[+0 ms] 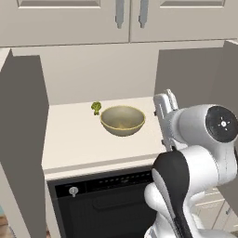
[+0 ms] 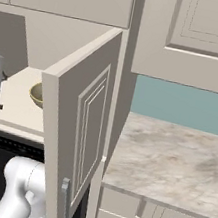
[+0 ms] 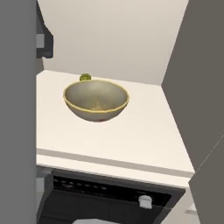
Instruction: Pick the mug and place it in the sink. Pick the bowl and place it in the open cabinet and then close the cabinet.
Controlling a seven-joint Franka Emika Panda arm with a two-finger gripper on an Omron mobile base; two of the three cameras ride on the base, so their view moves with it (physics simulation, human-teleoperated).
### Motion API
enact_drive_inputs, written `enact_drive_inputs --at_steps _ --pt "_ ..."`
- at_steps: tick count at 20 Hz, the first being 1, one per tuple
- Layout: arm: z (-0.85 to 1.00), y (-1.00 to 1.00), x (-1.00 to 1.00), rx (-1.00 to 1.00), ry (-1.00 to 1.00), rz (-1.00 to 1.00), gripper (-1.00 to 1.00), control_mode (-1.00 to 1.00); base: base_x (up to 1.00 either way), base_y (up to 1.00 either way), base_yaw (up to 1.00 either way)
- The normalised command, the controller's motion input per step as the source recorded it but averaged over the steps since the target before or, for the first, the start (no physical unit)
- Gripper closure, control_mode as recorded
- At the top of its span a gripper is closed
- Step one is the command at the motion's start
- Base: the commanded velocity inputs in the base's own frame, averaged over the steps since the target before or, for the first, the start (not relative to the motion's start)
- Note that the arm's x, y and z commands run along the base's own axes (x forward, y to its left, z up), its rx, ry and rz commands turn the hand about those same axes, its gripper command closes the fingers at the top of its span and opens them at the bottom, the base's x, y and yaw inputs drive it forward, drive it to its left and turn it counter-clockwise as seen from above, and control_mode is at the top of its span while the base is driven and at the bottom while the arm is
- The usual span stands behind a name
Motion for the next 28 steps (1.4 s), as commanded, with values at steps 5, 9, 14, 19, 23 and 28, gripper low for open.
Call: enact_drive_inputs --at_steps 5,9,14,19,23,28 --pt "0.36 -0.33 -0.30 0.11 0.02 0.00 -1.00 -1.00 0.00 0.00 0.00" --pt "0.15 -0.34 -0.34 0.08 0.02 0.00 -1.00 -1.00 0.00 0.00 0.00" --pt "0.00 -0.02 -0.28 0.01 0.00 0.00 -1.00 -1.00 0.00 0.00 0.00" --pt "-0.14 0.05 -0.35 0.00 -0.05 0.00 -1.00 -1.00 0.00 0.00 0.00" --pt "-0.08 0.00 -0.01 0.00 -0.09 0.00 -1.00 -1.00 0.00 0.00 0.00" --pt "0.00 0.00 0.00 0.00 -0.04 0.00 -1.00 -1.00 0.00 0.00 0.00"
